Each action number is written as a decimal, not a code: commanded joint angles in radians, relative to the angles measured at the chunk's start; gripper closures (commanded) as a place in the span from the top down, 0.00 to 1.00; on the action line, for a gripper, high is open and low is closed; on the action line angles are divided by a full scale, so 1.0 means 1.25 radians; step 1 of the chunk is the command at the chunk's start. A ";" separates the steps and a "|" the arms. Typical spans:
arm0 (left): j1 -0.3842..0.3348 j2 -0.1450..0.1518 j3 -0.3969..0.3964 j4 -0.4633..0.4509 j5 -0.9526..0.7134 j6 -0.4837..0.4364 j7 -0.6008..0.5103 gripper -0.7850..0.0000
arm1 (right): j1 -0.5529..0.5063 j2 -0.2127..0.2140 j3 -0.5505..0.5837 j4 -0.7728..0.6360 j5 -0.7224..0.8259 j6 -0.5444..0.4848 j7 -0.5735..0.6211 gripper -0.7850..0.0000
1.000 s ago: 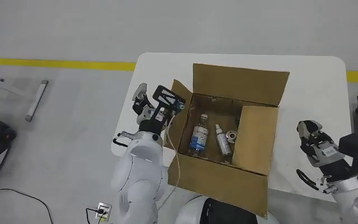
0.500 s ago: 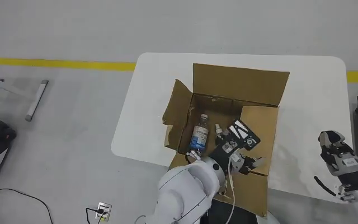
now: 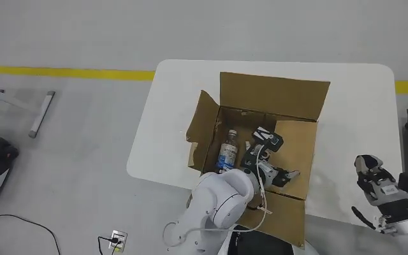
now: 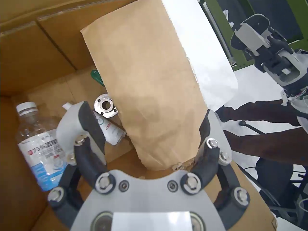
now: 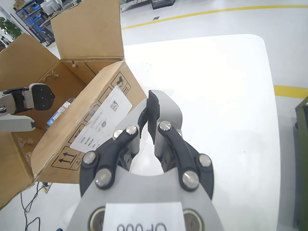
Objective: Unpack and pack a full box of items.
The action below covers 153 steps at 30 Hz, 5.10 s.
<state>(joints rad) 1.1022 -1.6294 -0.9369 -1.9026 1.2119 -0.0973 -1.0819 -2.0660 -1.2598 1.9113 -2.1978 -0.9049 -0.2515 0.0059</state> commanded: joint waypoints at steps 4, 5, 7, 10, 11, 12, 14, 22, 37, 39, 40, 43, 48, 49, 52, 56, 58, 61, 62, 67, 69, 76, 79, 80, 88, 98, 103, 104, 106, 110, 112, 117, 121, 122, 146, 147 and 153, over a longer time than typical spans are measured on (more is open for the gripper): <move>0.000 0.000 0.000 -0.001 -0.001 -0.001 0.000 1.00 | 0.009 -0.001 -0.035 0.008 -0.045 -0.003 0.008 0.06; 0.000 0.000 0.000 -0.001 -0.001 -0.001 0.000 1.00 | 0.011 -0.001 -0.041 0.010 -0.049 -0.004 0.009 0.05; 0.000 0.000 0.000 -0.001 -0.001 -0.001 0.000 1.00 | 0.018 -0.001 -0.057 0.021 -0.071 -0.001 0.011 0.05; 0.010 0.001 0.001 0.006 -0.008 0.000 0.022 1.00 | 0.033 -0.002 -0.077 0.037 -0.083 0.004 0.013 0.04; 0.016 0.001 0.002 0.011 -0.014 0.002 0.035 1.00 | 0.037 -0.002 -0.080 0.039 -0.086 0.006 0.015 0.03; 0.026 0.000 0.000 0.021 -0.039 0.013 0.059 1.00 | 0.044 -0.002 -0.086 0.044 -0.091 0.007 0.017 0.03; 0.030 -0.001 -0.006 0.044 -0.054 0.034 0.102 1.00 | 0.054 -0.002 -0.096 0.053 -0.099 0.009 0.024 0.02; 0.028 -0.007 -0.050 0.107 -0.241 0.113 0.145 1.00 | 0.075 -0.002 -0.139 0.080 -0.147 0.024 0.034 0.01; -0.029 -0.006 -0.069 0.141 -0.472 0.141 0.066 1.00 | 0.105 -0.002 -0.178 0.092 -0.170 0.030 0.048 0.07; -0.031 -0.007 -0.073 0.134 -0.527 0.145 0.065 1.00 | 0.106 -0.003 -0.169 0.090 -0.162 0.049 0.042 0.29; -0.037 -0.007 -0.078 0.131 -0.547 0.144 0.062 1.00 | 0.105 -0.005 -0.163 0.088 -0.145 0.069 0.033 0.60; -0.060 -0.005 -0.088 0.111 -0.577 0.144 0.054 1.00 | 0.097 -0.008 -0.131 0.072 -0.088 0.129 0.026 1.00; -0.085 -0.003 -0.064 0.086 -0.607 0.120 0.036 1.00 | 0.082 -0.012 -0.055 0.039 0.080 0.160 0.058 1.00; -0.092 -0.004 -0.053 0.080 -0.612 0.115 0.037 1.00 | 0.080 -0.012 -0.037 0.035 0.132 0.151 0.073 1.00; -0.113 -0.007 -0.007 0.073 -0.615 0.096 0.046 1.00 | 0.072 -0.012 0.029 0.037 0.271 0.124 0.114 1.00; -0.147 -0.019 0.070 0.084 -0.633 0.078 0.075 1.00 | 0.060 -0.012 0.105 0.043 0.436 0.089 0.155 1.00; -0.169 -0.024 0.102 0.106 -0.631 0.072 0.084 1.00 | 0.053 -0.012 0.138 0.044 0.496 0.075 0.172 1.00; -0.200 -0.033 0.151 0.140 -0.624 0.072 0.086 1.00 | 0.040 -0.014 0.178 0.045 0.583 0.058 0.191 1.00; -0.210 -0.035 0.166 0.151 -0.615 0.074 0.084 1.00 | 0.037 -0.015 0.189 0.045 0.611 0.053 0.194 1.00; -0.238 -0.045 0.209 0.197 -0.596 0.087 0.097 1.00 | 0.016 -0.016 0.228 0.034 0.685 0.008 0.239 1.00; -0.246 -0.047 0.217 0.207 -0.591 0.089 0.098 1.00 | 0.012 -0.017 0.229 0.029 0.699 -0.005 0.244 1.00; -0.256 -0.048 0.229 0.243 -0.557 0.108 0.091 1.00 | 0.000 -0.020 0.215 -0.003 0.690 -0.033 0.262 0.70; -0.253 -0.047 0.227 0.246 -0.557 0.108 0.095 1.00 | 0.002 -0.020 0.201 -0.012 0.657 -0.022 0.268 0.72; -0.254 -0.047 0.226 0.246 -0.555 0.108 0.095 1.00 | 0.005 -0.021 0.191 -0.016 0.658 -0.023 0.265 0.80; -0.246 -0.041 0.211 0.240 -0.543 0.113 0.089 1.00 | 0.028 -0.021 0.129 0.004 0.597 -0.007 0.271 0.47; -0.239 -0.031 0.189 0.208 -0.501 0.114 0.089 1.00 | 0.056 -0.020 0.094 0.033 0.590 -0.001 0.280 0.00; -0.238 -0.008 0.132 0.161 -0.343 0.164 0.060 1.00 | 0.057 -0.020 0.096 0.033 0.588 0.002 0.272 0.00; -0.239 -0.001 0.117 0.150 -0.284 0.179 0.046 1.00 | 0.056 -0.020 0.100 0.031 0.582 0.002 0.269 0.00; -0.228 0.010 0.095 0.129 -0.203 0.205 0.004 1.00 | 0.053 -0.021 0.102 0.028 0.586 0.001 0.265 0.00; -0.221 0.032 0.090 0.110 0.034 0.191 -0.077 1.00 | 0.049 -0.021 0.106 0.025 0.580 0.000 0.263 0.00; -0.213 0.039 0.095 0.101 0.118 0.177 -0.111 1.00 | 0.049 -0.021 0.106 0.023 0.574 -0.001 0.264 0.00; -0.195 0.047 0.102 0.105 0.235 0.154 -0.172 1.00 | 0.047 -0.021 0.105 0.014 0.560 -0.007 0.253 0.00; -0.189 0.047 0.106 0.132 0.261 0.110 -0.191 1.00 | 0.045 -0.023 0.106 0.010 0.557 0.001 0.236 0.00; -0.191 0.048 0.102 0.142 0.270 0.110 -0.193 1.00 | 0.045 -0.023 0.106 0.009 0.557 0.003 0.232 0.00; -0.225 0.019 0.107 0.320 0.257 0.069 -0.188 1.00 | 0.071 -0.029 0.100 0.018 0.544 0.042 0.179 0.00; -0.225 0.018 0.106 0.327 0.256 0.069 -0.188 0.98 | 0.072 -0.029 0.099 0.019 0.543 0.043 0.179 0.00; -0.228 0.013 0.101 0.352 0.261 0.067 -0.180 0.37 | 0.078 -0.030 0.092 0.024 0.535 0.046 0.182 0.00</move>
<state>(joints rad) 0.8168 -1.6122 -0.8102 -1.4634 1.5388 -0.0128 -1.3069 -1.9692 -1.2967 2.0266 -2.1683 -0.2355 -0.1947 0.2337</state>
